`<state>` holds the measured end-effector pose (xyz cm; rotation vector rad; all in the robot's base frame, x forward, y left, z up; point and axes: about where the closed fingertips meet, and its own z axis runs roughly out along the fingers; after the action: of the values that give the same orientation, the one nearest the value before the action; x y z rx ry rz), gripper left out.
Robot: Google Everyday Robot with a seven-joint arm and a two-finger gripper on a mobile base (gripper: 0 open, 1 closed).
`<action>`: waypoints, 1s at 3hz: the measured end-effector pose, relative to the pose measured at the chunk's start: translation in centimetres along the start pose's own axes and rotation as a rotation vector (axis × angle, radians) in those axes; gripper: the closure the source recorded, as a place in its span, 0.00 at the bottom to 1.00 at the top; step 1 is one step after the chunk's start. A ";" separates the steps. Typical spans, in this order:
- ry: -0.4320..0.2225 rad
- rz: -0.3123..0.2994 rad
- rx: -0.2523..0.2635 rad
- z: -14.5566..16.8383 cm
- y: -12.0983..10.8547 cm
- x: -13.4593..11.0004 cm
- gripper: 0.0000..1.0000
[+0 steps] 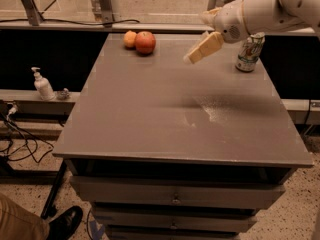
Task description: Move apple near orange
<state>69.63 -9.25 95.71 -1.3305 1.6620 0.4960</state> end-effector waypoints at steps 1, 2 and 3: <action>-0.018 -0.004 -0.022 -4.5 3.5 2.1 0.00; -0.034 0.033 0.048 -9.7 5.1 5.2 0.00; -0.027 0.052 0.076 -11.4 5.0 6.5 0.00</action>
Offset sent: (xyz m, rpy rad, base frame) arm -0.1231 -0.1740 -0.0094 0.0893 -0.0494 -0.2076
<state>60.47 -19.87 94.75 -1.2226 1.6809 0.4745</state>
